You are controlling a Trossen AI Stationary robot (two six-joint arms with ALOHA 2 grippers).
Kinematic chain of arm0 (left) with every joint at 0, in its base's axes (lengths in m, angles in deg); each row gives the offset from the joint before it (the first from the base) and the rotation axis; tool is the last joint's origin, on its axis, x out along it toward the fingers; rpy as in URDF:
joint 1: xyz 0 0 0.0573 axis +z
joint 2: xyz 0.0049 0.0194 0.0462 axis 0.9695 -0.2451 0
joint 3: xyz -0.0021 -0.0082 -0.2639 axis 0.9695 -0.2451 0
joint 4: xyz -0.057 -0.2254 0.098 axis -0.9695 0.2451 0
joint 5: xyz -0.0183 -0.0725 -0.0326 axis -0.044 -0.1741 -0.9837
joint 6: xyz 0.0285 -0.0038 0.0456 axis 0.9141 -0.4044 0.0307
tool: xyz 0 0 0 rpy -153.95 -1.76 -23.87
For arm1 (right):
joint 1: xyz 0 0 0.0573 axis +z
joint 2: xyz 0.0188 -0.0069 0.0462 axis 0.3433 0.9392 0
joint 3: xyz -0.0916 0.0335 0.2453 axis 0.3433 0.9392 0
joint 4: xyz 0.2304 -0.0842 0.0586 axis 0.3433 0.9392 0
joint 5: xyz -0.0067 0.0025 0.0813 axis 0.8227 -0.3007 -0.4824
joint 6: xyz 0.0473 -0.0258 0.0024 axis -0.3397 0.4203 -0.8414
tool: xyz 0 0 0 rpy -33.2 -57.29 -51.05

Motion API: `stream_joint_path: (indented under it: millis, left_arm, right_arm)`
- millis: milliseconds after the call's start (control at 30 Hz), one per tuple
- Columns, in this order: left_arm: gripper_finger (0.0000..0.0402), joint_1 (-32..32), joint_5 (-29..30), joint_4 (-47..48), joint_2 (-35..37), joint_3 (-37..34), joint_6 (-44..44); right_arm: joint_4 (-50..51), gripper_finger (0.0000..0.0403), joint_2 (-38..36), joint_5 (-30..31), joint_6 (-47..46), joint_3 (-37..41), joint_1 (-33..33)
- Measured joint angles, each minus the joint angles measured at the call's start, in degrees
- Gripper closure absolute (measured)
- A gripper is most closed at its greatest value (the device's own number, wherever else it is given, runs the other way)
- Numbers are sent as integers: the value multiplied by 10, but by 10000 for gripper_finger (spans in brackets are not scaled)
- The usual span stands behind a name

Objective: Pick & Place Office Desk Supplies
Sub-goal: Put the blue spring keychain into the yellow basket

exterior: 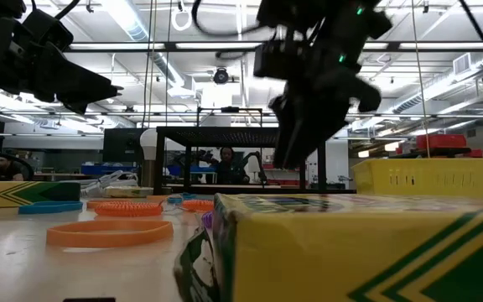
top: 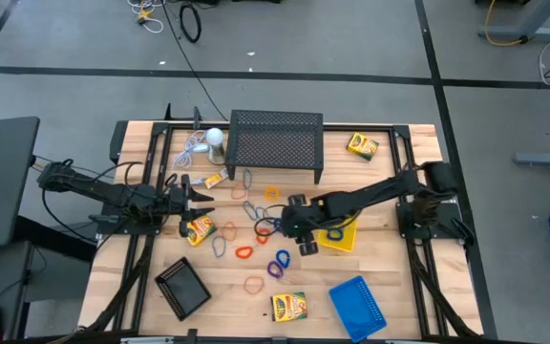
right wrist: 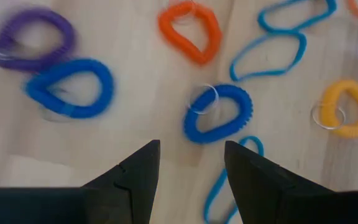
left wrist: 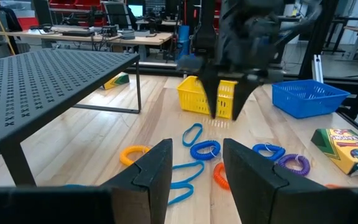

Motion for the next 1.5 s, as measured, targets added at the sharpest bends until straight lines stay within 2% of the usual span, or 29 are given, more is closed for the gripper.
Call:
stream_joint_path:
  millis: [233,533,833,1167,1300,1433,1500]
  left_arm:
    - [253,0,0,-3,0,0,0]
    - [253,0,2,-4,0,0,0]
    - [253,0,2,-6,0,0,0]
    - [253,0,2,-4,0,0,0]
    - [253,0,2,-4,0,0,0]
    - [253,0,2,-4,0,0,1]
    - [253,0,2,-4,0,0,4]
  right_arm:
    - [-30,215,36,-28,30,-6,-22]
    - [-65,215,42,-49,58,-6,-21]
    - [-81,215,59,-52,71,-6,-21]
    - [-39,220,108,-62,99,-46,-16]
    - [-26,260,111,-63,102,-57,-15]
    - [-10,357,112,-62,100,-64,-12]
    - [-9,385,112,-60,97,-65,-7]
